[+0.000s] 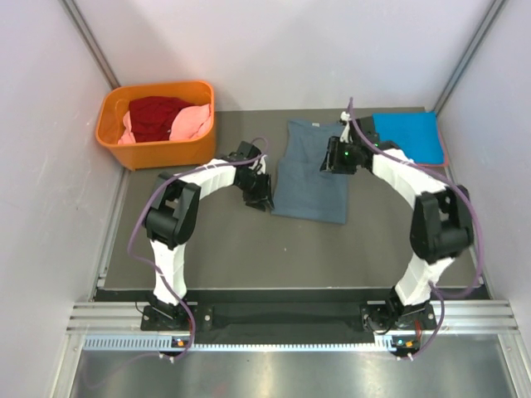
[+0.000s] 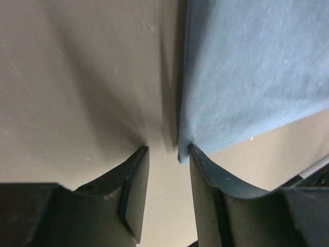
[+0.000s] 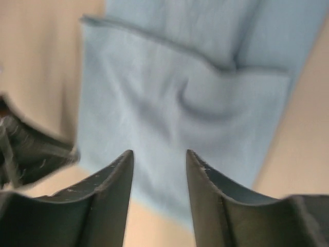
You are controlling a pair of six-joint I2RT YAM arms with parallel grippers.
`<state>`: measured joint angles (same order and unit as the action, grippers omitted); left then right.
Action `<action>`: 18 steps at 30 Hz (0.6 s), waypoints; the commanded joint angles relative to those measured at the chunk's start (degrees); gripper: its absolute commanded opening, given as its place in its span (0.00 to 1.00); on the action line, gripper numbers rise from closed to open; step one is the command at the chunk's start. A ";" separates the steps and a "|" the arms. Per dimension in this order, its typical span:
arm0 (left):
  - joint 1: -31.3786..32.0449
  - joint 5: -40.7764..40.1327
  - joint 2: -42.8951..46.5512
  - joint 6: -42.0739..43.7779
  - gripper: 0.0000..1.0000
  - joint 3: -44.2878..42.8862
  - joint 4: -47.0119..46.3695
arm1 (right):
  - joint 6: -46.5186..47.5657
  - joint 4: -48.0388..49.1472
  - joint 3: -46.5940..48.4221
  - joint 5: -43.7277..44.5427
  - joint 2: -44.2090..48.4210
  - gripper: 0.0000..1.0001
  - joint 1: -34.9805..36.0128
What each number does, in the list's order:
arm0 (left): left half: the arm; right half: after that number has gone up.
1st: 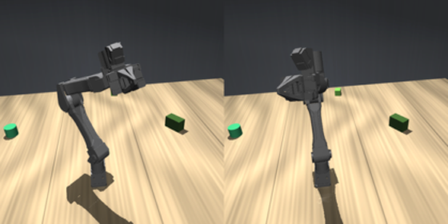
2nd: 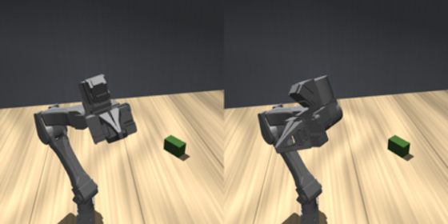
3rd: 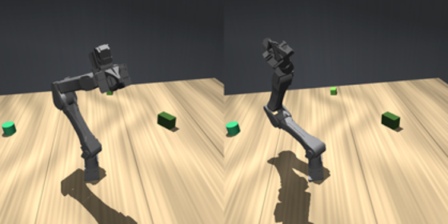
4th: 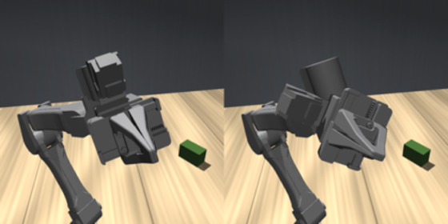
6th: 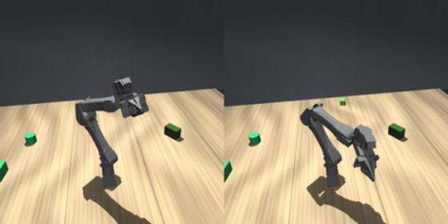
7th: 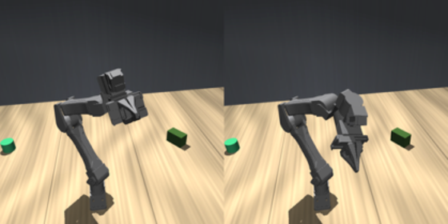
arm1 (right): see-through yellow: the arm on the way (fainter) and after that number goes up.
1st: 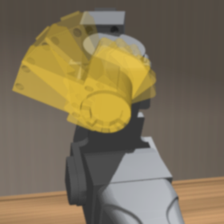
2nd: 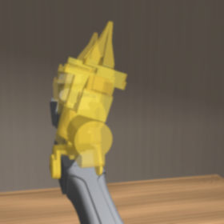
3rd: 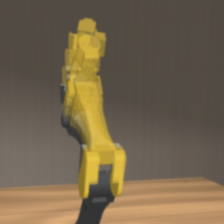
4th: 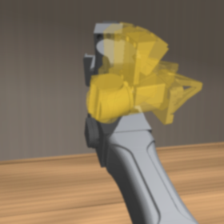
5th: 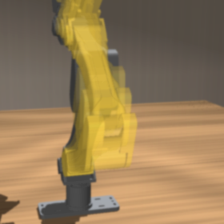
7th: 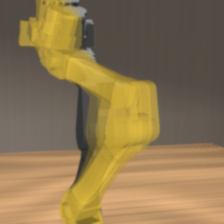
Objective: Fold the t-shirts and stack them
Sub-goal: Fold the tshirt
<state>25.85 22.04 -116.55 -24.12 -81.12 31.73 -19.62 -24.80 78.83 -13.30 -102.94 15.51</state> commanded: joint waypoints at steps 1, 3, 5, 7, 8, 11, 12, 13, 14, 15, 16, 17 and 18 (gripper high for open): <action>-0.09 1.51 1.59 -0.14 0.42 3.16 -2.27 | -2.26 -2.45 -8.39 0.47 8.09 0.47 -0.22; -0.09 1.95 1.50 -0.05 0.41 3.86 -2.28 | -2.88 -2.89 -12.45 0.03 11.33 0.49 -0.57; -0.18 2.48 1.77 0.12 0.40 4.65 -2.63 | -3.76 -2.71 -18.41 0.82 13.45 0.49 -1.09; -0.18 3.53 2.03 -0.05 0.40 5.44 -3.25 | -4.20 -1.40 -22.12 1.78 16.18 0.49 -1.36; -0.18 4.06 2.03 -0.14 0.40 5.88 -3.94 | -4.55 -0.87 -25.36 1.79 16.88 0.48 -1.79; -0.18 4.15 2.03 -0.23 0.39 6.15 -3.69 | -5.17 1.06 -29.60 0.91 18.12 0.47 -2.50; -0.18 4.06 2.03 -0.23 0.39 6.24 -3.60 | -5.43 1.85 -30.22 0.82 18.29 0.47 -2.59; -0.18 3.89 2.03 -0.05 0.38 6.15 -3.51 | -5.43 1.94 -30.83 0.91 18.47 0.47 -2.76; -0.18 3.80 2.03 -0.05 0.38 6.06 -3.34 | -5.52 2.29 -31.62 1.08 18.56 0.47 -2.94; -0.18 3.80 2.03 -0.05 0.38 6.06 -3.34 | -5.35 2.73 -31.98 1.43 18.73 0.47 -3.11; -0.18 4.23 1.86 -0.22 0.38 6.15 -3.51 | -5.26 2.91 -32.24 1.35 18.56 0.47 -3.46; -0.18 4.76 1.77 -0.31 0.38 6.06 -3.60 | -5.26 3.17 -32.85 1.17 18.47 0.47 -4.08; -0.18 5.11 1.59 -0.49 0.37 6.06 -3.86 | -5.34 3.70 -33.21 0.91 18.21 0.47 -4.60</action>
<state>25.63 27.86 -115.20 -25.28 -76.58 28.14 -24.27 -25.23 46.37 -12.69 -86.98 12.69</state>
